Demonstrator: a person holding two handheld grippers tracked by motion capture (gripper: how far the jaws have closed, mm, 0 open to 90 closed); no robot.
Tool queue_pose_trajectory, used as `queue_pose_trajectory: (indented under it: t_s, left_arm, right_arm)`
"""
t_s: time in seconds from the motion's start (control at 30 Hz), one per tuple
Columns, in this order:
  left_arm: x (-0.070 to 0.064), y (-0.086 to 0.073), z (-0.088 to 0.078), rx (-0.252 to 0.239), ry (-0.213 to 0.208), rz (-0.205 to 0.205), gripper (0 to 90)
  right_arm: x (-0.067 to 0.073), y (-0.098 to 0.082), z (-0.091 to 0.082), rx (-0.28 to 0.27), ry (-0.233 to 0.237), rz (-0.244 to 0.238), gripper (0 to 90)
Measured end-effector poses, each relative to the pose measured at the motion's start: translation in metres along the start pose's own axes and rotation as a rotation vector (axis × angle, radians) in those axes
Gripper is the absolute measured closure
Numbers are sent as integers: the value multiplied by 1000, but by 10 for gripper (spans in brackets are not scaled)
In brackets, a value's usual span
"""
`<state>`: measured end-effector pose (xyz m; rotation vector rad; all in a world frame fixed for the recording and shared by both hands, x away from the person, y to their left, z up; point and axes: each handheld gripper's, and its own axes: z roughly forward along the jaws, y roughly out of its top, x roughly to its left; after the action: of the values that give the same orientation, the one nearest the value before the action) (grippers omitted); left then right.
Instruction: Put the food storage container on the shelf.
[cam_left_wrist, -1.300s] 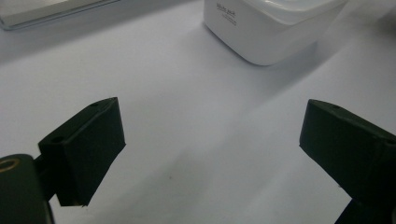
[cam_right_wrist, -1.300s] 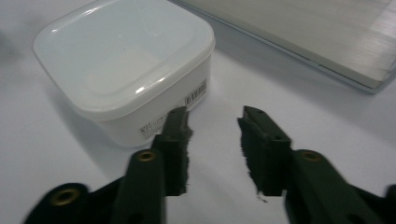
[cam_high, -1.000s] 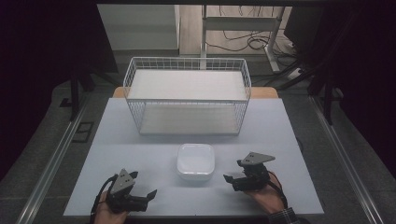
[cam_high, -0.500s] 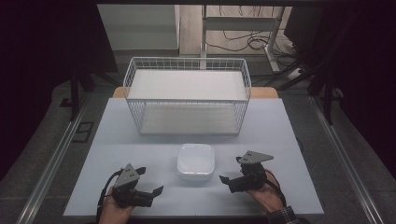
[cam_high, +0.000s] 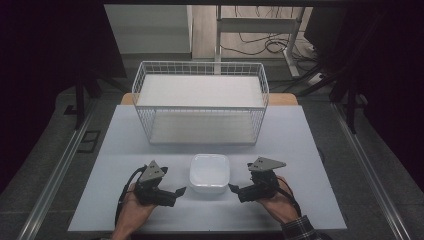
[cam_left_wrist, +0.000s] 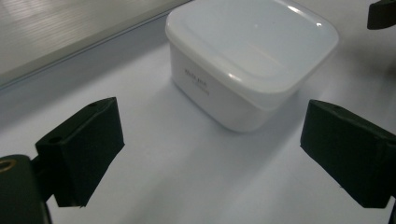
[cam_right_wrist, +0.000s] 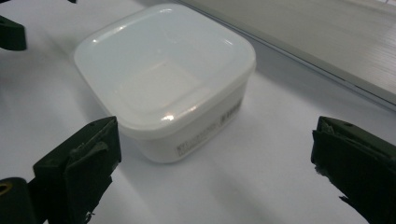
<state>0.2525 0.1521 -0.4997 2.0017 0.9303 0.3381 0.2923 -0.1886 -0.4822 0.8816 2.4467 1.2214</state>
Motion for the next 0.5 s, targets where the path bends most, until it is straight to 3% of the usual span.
queue_pose_trajectory:
  t_s: [0.13, 0.27, 0.5]
  left_arm:
    - [2, 10, 10, 21, -29, 10, 37]
    - [5, 18, 18, 29, -51, 20, 32]
    - [8, 36, 34, 28, -59, 23, 54]
  right_arm:
    - [2, 6, 3, -8, 6, 4, 0]
    - [1, 11, 5, -11, 11, 42, 0]
    - [-1, 26, 19, 42, 39, 77, 49]
